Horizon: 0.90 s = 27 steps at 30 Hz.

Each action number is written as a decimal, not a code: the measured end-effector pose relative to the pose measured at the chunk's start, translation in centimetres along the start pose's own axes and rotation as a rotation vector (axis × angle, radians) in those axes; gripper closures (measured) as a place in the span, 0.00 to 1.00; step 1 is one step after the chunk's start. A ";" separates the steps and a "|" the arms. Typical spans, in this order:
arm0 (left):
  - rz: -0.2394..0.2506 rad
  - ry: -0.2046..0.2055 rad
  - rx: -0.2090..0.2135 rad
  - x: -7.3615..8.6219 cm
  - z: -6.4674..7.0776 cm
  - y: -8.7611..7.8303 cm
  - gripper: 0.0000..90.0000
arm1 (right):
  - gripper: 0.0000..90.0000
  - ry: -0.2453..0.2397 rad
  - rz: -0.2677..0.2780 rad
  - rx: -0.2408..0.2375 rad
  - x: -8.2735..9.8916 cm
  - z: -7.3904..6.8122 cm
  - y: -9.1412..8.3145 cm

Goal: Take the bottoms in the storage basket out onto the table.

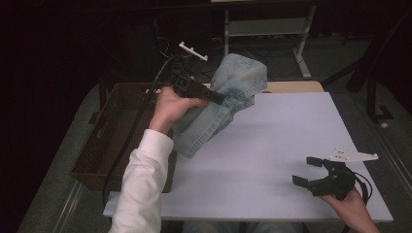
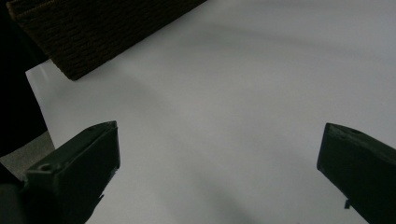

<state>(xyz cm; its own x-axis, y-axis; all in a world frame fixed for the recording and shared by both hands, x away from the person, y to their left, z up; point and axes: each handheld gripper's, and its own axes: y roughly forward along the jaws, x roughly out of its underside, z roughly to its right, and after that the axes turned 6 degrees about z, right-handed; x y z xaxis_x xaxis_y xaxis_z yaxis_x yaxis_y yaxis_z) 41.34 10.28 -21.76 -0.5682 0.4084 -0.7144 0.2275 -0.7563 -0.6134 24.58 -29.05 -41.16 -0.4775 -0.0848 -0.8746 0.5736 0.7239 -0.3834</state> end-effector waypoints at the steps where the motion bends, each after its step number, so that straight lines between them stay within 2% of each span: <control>1: -0.004 0.004 -0.001 0.1 0.0 0.2 0.72 | 0.00 -0.001 -0.001 -0.001 0.0 0.0 0.0; 8: -0.015 0.011 0.018 0.3 0.1 1.8 0.72 | 0.00 -0.002 -0.001 -0.001 0.0 0.0 0.0; 14: -0.026 0.000 0.029 0.4 -0.1 3.3 0.72 | 0.00 -0.005 -0.002 -0.002 0.0 0.0 0.0; 27: -0.066 0.005 0.035 1.2 -0.5 6.0 0.72 | 0.00 0.000 -0.004 -0.004 0.0 0.0 0.0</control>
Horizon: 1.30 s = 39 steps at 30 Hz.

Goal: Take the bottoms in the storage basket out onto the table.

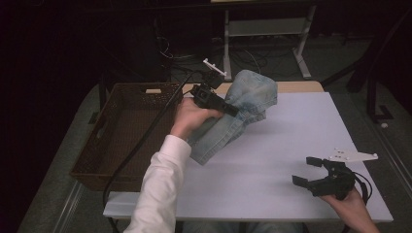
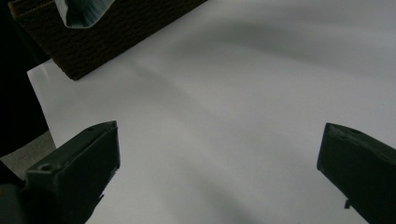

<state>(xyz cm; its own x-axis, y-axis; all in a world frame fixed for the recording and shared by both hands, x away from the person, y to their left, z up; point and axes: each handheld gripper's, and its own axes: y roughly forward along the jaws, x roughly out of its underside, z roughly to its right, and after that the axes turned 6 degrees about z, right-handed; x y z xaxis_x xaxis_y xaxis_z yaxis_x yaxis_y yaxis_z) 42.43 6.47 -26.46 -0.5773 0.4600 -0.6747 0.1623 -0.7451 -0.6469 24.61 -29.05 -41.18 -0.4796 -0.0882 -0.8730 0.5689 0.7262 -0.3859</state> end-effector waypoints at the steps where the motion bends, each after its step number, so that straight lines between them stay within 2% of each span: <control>1: -0.005 0.005 -0.003 0.0 0.0 0.2 0.72 | 0.00 -0.001 0.001 0.000 0.0 0.0 0.0; 12: -0.035 0.020 0.008 0.7 0.0 2.8 0.72 | 0.00 0.001 -0.001 -0.002 0.0 0.0 0.0; 25: -0.074 0.016 0.050 2.0 0.2 6.5 0.72 | 0.00 -0.001 -0.005 -0.005 0.0 0.0 0.1; 35: -0.118 0.024 0.075 3.1 0.5 8.4 0.71 | 0.00 -0.002 -0.006 -0.006 0.0 0.0 0.1; 39: -0.121 0.023 0.086 3.5 0.5 9.2 0.71 | 0.00 -0.002 -0.006 -0.006 0.0 0.0 0.1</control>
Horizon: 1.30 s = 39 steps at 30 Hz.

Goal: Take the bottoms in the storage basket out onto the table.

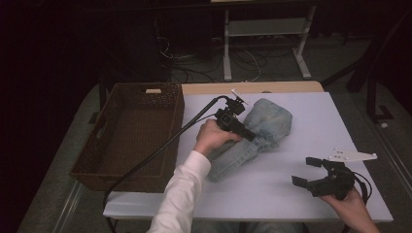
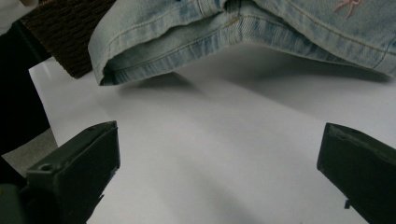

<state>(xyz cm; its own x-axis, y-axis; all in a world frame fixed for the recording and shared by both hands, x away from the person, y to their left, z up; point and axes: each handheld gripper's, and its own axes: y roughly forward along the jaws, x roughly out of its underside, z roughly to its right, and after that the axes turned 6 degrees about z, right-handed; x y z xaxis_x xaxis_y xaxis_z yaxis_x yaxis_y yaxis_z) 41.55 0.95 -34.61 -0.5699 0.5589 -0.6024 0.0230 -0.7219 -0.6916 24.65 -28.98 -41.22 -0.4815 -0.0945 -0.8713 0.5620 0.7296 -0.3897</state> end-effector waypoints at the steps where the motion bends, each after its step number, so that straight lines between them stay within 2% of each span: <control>1: -0.001 0.000 0.003 0.1 0.0 0.2 0.71 | 0.00 -0.001 0.000 -0.001 0.0 0.0 0.0; 6: -0.026 0.013 0.012 0.6 0.1 1.4 0.70 | 0.00 -0.002 -0.003 -0.002 0.0 0.0 0.1; 14: -0.042 -0.001 0.038 1.5 -0.1 3.2 0.68 | 0.00 -0.001 -0.006 -0.003 0.0 0.0 0.1; 17: -0.035 0.009 0.033 1.6 0.1 3.5 0.65 | 0.00 -0.003 -0.009 -0.003 0.0 0.0 0.1; 21: -0.044 0.046 0.029 1.9 0.5 4.0 0.60 | 0.00 -0.003 -0.010 -0.003 0.0 0.0 0.1; 23: -0.061 0.042 0.047 2.1 0.8 4.5 0.56 | 0.00 -0.002 -0.010 -0.002 0.0 0.0 0.1; 26: -0.066 0.052 0.052 2.3 1.2 5.0 0.51 | 0.00 -0.003 -0.009 -0.003 0.0 0.0 0.1; 35: -0.033 0.056 0.028 1.9 1.6 4.2 0.36 | 0.00 -0.002 -0.009 -0.001 0.0 0.0 0.1; 39: -0.024 0.084 0.030 1.7 2.0 3.6 0.29 | 0.00 -0.003 -0.008 0.000 0.0 0.0 0.1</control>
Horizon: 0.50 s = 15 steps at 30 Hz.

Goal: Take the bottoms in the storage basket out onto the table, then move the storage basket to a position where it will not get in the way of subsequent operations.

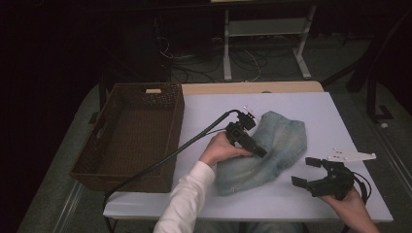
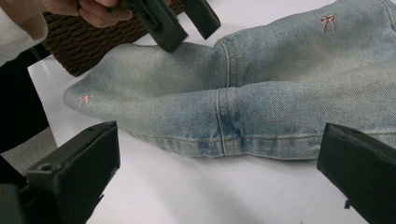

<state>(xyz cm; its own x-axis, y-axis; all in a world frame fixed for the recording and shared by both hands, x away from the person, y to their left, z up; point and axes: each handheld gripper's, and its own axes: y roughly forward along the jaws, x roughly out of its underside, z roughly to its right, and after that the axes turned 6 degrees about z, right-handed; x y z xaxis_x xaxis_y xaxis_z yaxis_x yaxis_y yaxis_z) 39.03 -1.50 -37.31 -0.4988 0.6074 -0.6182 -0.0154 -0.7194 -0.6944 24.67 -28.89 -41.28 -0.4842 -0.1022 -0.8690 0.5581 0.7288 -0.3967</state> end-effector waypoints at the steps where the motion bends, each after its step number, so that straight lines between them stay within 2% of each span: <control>1: 0.004 0.003 -0.003 0.0 0.2 -0.2 0.28 | 0.00 0.000 0.000 0.001 0.0 0.0 0.0; 4: 0.023 0.004 -0.015 0.2 0.3 -0.9 0.25 | 0.00 0.000 0.005 0.005 0.0 0.0 -0.1; 7: 0.016 0.001 -0.060 0.7 0.1 -1.6 0.21 | 0.00 0.002 0.004 0.007 0.0 0.0 -0.1; 9: 0.016 -0.010 -0.076 1.1 -0.2 -2.0 0.18 | 0.00 0.006 0.002 0.015 -0.1 0.0 -0.1; 13: 0.060 -0.036 -0.075 1.9 -0.3 -3.3 0.15 | 0.00 0.029 -0.004 0.014 -0.3 0.3 -0.1; 15: 0.081 -0.039 -0.087 2.1 -0.2 -4.0 0.15 | 0.00 0.032 -0.009 0.011 -0.6 0.3 -0.2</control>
<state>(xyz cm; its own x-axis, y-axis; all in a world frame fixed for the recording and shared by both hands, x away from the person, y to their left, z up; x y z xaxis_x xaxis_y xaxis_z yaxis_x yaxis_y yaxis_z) 38.24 2.74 -35.88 -0.5286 0.5341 -0.6598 0.1005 -0.7324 -0.6734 25.07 -29.18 -40.82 -0.5106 -0.0865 -0.8554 0.5612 0.7202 -0.4078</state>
